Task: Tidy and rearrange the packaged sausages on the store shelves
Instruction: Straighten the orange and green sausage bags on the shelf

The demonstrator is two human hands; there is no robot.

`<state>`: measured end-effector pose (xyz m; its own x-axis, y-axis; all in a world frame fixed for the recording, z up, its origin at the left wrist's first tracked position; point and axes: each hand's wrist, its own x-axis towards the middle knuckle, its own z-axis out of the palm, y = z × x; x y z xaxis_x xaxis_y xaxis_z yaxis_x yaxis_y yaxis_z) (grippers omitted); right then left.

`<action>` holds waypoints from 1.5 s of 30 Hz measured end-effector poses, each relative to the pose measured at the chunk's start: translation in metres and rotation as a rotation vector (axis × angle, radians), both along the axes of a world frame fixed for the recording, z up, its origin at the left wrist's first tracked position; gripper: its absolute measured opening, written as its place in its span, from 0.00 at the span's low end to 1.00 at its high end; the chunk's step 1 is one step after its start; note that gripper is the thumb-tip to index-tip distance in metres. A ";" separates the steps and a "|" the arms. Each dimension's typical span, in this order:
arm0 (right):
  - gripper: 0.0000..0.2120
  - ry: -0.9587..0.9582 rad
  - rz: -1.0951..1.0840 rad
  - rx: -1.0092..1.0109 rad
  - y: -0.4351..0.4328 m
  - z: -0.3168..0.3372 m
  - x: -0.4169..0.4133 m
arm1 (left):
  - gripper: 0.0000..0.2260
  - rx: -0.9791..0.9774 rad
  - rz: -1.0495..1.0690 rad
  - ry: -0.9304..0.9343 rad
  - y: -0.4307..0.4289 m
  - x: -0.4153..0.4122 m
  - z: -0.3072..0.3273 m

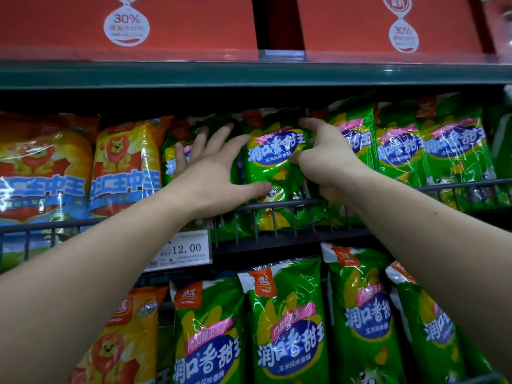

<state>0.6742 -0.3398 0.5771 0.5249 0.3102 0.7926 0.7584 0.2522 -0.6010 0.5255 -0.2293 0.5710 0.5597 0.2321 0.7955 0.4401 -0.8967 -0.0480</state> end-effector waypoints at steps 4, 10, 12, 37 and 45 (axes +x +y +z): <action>0.31 -0.005 0.034 0.019 0.008 0.004 -0.003 | 0.43 -0.002 0.015 0.036 0.000 -0.001 -0.001; 0.30 -0.116 0.022 -0.155 -0.002 -0.002 0.005 | 0.41 -0.015 0.005 0.064 -0.002 -0.001 0.003; 0.31 -0.168 -0.004 -0.162 -0.005 -0.002 0.007 | 0.41 -0.013 0.009 0.066 -0.005 -0.001 0.005; 0.27 -0.287 -0.344 -0.019 -0.088 -0.016 0.088 | 0.46 -0.032 0.220 0.167 -0.048 0.031 0.010; 0.42 -0.385 -0.361 -0.192 -0.087 -0.010 0.063 | 0.46 -0.051 0.246 0.120 -0.048 0.033 0.006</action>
<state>0.7367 -0.4269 0.5667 0.3088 0.3218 0.8950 0.9500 -0.1511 -0.2734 0.5584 -0.2771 0.5772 0.5710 0.4104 0.7110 0.6387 -0.7662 -0.0706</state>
